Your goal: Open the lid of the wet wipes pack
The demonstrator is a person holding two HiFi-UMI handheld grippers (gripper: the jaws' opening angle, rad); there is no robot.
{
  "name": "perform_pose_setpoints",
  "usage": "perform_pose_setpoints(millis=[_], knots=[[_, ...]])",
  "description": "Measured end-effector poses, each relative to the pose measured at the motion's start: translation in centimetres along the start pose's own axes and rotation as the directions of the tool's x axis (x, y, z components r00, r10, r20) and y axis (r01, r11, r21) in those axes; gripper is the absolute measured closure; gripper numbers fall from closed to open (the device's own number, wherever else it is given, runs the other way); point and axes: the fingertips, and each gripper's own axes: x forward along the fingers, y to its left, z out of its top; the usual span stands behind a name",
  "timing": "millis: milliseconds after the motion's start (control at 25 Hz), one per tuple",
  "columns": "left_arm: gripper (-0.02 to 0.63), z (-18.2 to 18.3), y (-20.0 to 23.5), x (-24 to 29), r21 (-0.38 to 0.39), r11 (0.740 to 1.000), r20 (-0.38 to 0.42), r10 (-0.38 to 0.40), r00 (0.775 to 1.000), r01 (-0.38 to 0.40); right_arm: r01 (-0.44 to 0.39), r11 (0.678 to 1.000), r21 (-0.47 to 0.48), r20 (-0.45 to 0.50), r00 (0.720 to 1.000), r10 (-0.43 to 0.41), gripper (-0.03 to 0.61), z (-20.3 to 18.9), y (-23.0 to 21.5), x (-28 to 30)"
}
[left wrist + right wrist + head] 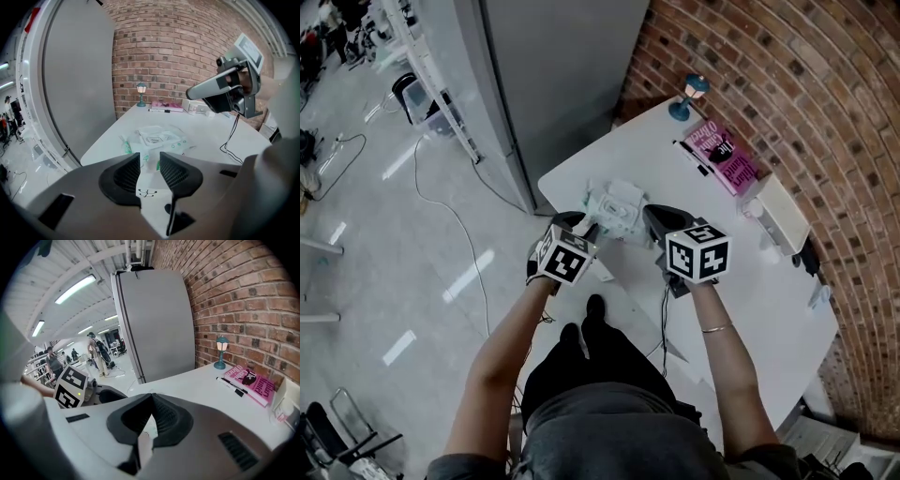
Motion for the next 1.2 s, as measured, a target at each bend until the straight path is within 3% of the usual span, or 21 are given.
perform_pose_setpoints(millis=[240,560,1200], knots=[[0.523,0.0,0.9,-2.1,0.023,0.998,0.043,0.055,0.998,-0.056,0.034,0.999,0.039,0.075,0.997,-0.037,0.571,-0.7,1.8,-1.4],[0.55,0.9,0.9,-5.0,-0.037,0.998,0.125,0.062,0.99,-0.058,0.093,0.989,0.113,0.155,0.982,-0.11,0.571,-1.5,3.3,-3.6],[0.583,0.5,-0.2,-7.8,-0.138,0.99,0.205,0.064,0.977,-0.035,0.162,0.964,0.213,0.181,0.962,-0.202,0.571,-5.4,4.1,-6.1]])
